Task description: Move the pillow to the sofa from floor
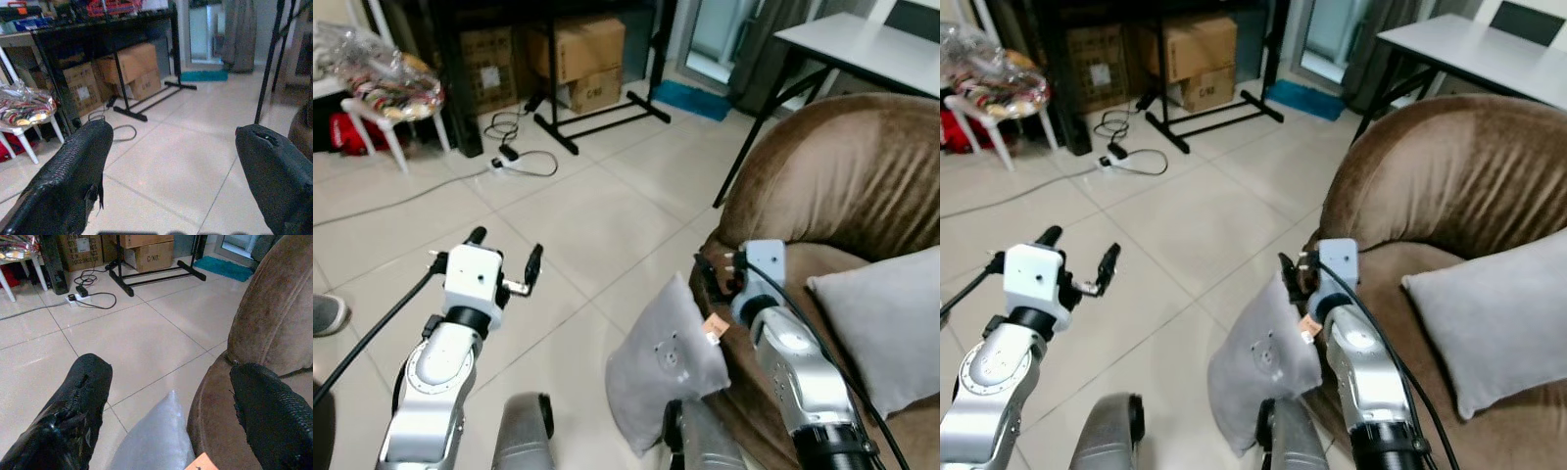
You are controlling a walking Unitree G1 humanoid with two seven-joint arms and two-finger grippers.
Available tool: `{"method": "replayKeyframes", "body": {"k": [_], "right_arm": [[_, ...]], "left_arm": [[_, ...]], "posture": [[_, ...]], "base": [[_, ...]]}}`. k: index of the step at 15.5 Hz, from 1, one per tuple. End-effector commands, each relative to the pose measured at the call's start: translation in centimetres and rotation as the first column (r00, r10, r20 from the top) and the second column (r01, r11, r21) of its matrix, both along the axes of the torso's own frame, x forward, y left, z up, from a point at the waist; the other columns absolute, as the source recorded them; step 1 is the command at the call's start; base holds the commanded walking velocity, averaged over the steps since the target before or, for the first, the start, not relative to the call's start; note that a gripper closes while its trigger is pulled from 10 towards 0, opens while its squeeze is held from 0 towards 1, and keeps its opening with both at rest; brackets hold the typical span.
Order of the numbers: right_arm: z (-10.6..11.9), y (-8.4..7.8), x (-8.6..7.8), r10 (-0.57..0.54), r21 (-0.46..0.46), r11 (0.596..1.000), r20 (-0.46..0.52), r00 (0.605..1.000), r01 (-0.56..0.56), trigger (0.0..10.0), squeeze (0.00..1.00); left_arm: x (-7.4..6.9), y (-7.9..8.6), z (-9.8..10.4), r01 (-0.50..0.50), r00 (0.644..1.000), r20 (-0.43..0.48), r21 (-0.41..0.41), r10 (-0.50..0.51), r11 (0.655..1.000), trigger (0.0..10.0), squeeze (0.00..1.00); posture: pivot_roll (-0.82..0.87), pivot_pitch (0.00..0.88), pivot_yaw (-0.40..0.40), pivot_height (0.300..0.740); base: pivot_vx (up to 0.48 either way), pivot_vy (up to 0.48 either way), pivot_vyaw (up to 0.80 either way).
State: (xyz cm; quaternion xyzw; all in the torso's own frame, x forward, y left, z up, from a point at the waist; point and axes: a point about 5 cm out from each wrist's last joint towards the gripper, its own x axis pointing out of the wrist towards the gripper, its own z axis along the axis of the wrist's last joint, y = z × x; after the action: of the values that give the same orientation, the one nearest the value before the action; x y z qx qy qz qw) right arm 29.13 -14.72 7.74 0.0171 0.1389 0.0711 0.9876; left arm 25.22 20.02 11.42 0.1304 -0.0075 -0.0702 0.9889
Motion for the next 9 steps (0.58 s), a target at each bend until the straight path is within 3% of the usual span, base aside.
{"method": "replayKeyframes", "body": {"k": [1,5,9], "right_arm": [[-0.2,-0.9,0.3,-0.025,0.005,1.0,-0.006,1.0,0.025,10.0,0.0],[-1.6,-1.3,0.9,-0.019,0.026,0.999,-0.077,0.997,0.021,10.0,0.0],[-3.0,-0.6,1.9,0.02,-0.001,1.0,-0.142,0.99,-0.02,10.0,0.0]], "left_arm": [[0.4,-0.5,0.2,0.038,0.999,0.007,0.021,-0.038,0.999,10.0,0.55],[1.2,-0.9,0.2,0.114,0.993,-0.014,0.047,-0.113,0.992,10.0,0.56],[1.0,-1.6,-0.6,0.202,0.978,-0.067,0.039,-0.199,0.979,10.0,0.56]], "posture": [[0.07,0.0,-0.107,0.551],[0.08,0.0,-0.112,0.516],[0.05,0.044,-0.079,0.481]], "base": [[0.0,0.0,0.0],[0.0,0.0,0.0],[0.0,0.0,0.0]]}}
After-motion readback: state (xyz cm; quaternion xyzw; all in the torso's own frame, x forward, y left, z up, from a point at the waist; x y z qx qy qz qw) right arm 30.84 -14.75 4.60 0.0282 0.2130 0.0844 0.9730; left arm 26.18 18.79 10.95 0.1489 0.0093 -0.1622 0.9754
